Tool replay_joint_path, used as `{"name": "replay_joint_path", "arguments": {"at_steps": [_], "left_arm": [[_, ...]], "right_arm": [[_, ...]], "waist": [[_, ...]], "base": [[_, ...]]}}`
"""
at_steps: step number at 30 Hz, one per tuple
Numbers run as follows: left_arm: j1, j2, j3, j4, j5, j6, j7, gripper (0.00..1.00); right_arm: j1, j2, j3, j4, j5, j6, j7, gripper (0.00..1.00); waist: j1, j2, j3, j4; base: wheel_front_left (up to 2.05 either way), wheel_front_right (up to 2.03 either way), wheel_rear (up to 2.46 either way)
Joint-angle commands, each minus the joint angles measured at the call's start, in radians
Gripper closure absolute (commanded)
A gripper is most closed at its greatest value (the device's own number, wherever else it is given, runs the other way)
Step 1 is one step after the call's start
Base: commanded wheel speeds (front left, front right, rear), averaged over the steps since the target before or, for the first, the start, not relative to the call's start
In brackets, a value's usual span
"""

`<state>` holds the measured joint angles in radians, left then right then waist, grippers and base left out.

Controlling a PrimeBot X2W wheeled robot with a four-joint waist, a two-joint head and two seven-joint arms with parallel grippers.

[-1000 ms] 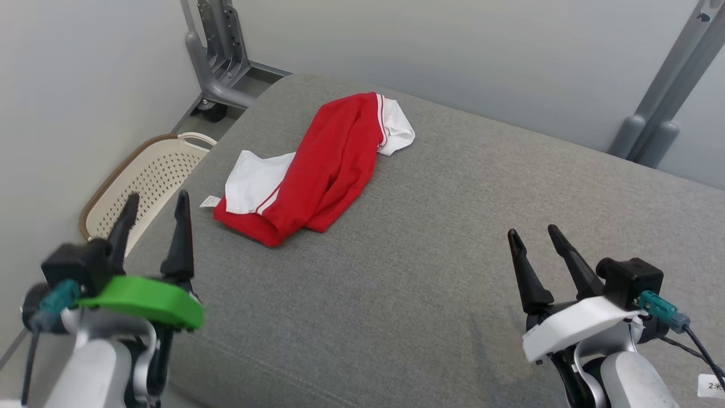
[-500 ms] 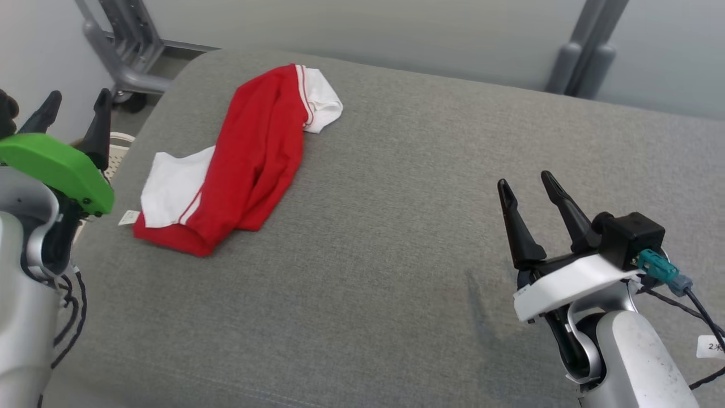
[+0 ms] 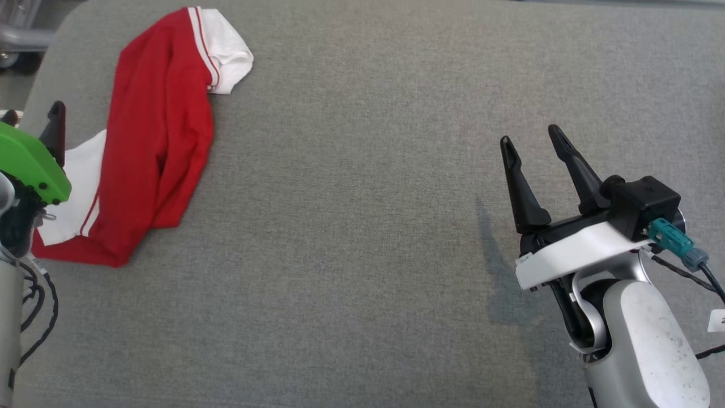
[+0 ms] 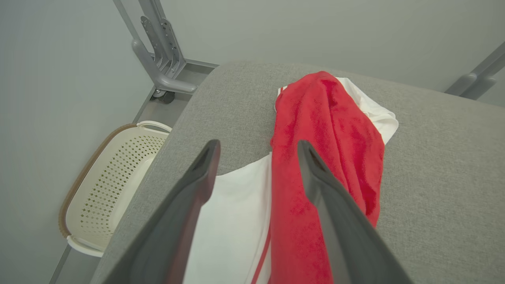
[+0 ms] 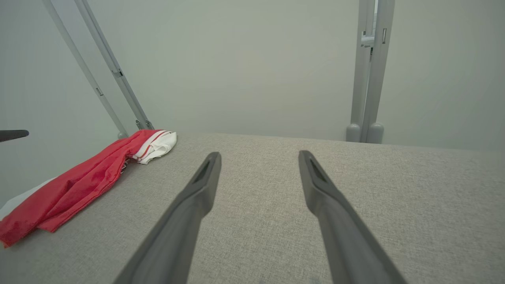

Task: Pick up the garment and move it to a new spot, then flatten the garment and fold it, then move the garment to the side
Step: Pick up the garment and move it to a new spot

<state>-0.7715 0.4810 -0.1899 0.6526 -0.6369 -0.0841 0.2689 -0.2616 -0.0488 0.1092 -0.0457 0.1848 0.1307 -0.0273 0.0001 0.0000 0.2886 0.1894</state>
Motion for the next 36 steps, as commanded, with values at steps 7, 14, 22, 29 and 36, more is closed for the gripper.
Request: {"name": "replay_joint_path", "arguments": {"at_steps": [7,14,22,29,36], "left_arm": [[-0.031,-0.035,-0.018,0.113,-0.010,-0.007,-0.025,0.00],[-0.051,-0.047,-0.033,0.212,-0.003,-0.012,-0.053,0.00],[-0.065,-0.068,-0.062,0.318,-0.005,-0.016,-0.021,0.69],[-0.099,-0.042,-0.062,0.334,0.016,0.004,-0.099,1.00],[-0.153,-0.022,-0.071,0.316,0.045,0.011,-0.182,1.00]], "right_arm": [[-0.029,-0.003,-0.005,-0.043,-0.029,0.000,0.024,0.00],[-0.024,-0.003,-0.010,-0.069,-0.043,0.000,0.040,0.00],[-0.025,-0.003,-0.011,-0.082,-0.045,0.000,0.042,0.00],[-0.026,-0.003,-0.022,-0.071,-0.046,0.000,0.030,0.00],[0.005,-0.003,-0.033,-0.037,-0.015,0.000,0.007,0.00]], "waist": [[-0.0001,0.0000,0.134,-0.067],[-0.0001,0.0000,0.160,-0.059],[-0.0001,0.0000,0.166,-0.061],[-0.0001,0.0000,0.148,-0.063],[-0.0001,0.0000,0.099,-0.054]], "base": [[0.00,0.00,0.00],[0.00,0.00,0.00],[0.00,0.00,0.00],[0.00,0.00,0.00],[0.00,0.00,0.00]]}}
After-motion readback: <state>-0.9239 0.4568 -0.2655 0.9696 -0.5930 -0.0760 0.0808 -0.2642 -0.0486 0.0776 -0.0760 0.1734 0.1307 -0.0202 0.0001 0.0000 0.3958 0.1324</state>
